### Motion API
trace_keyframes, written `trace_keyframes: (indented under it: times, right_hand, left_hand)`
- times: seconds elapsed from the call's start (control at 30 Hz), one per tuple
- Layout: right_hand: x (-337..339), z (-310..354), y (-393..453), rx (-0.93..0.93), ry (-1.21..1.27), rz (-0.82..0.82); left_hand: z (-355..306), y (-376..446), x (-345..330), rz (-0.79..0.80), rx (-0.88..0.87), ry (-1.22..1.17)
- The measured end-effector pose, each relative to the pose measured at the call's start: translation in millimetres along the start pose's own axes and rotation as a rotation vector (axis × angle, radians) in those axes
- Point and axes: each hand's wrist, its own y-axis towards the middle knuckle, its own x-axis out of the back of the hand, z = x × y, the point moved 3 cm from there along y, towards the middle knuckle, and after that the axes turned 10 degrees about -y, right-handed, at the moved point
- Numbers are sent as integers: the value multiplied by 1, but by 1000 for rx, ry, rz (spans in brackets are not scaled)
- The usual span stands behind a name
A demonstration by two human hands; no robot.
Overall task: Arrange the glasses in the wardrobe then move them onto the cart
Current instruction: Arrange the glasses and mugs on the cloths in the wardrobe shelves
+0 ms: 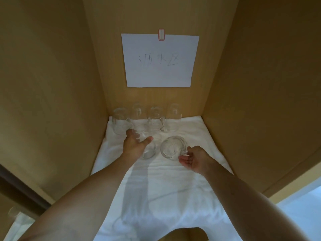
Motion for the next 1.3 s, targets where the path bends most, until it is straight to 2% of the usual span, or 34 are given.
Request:
trace_keyframes:
  times: [0.13, 0.2, 0.27, 0.3, 0.37, 0.43, 0.47, 0.53, 0.67, 0.73, 1.0, 1.17, 1.3]
  right_hand:
    - [1, 3, 1, -26, 142, 18]
    - [2, 6, 2, -16, 78, 8]
    - [5, 10, 3, -1, -183, -76]
    - [7, 15, 5, 45, -405, -174]
    - [10, 30, 9, 251, -874, -415]
    - [5, 46, 8, 477, -1102, -585]
    - [1, 52, 6, 574, -1112, -627]
    - [-10, 59, 6, 672, -1089, -585]
    - [-23, 55, 13, 596, -1257, -353]
    - [-19, 55, 20, 564, -1301, -299]
    - [-1, 96, 49, 625, -1250, -388]
    - [13, 121, 67, 626, -1024, -445]
    - [9, 132, 79, 698, -987, -432]
  left_hand:
    - [3, 2, -4, 23, -5, 2]
    - [2, 2, -7, 43, -32, 52]
    - [0, 2, -9, 57, -55, 91]
    - [-1, 2, -10, 60, -61, 101]
    - [-4, 2, -12, 67, -77, 124]
    - [-6, 2, -16, 91, -98, 149]
    - [-8, 2, -19, 103, -110, 155]
    - [-10, 2, -26, 110, -121, 146]
    - [-13, 1, -40, 85, -160, 132]
    - [-13, 2, -48, 92, -207, 157]
    - [-12, 12, -63, 133, -234, 195]
    - [-5, 22, -59, 153, -170, 156]
    - [2, 33, -57, 165, -126, 92]
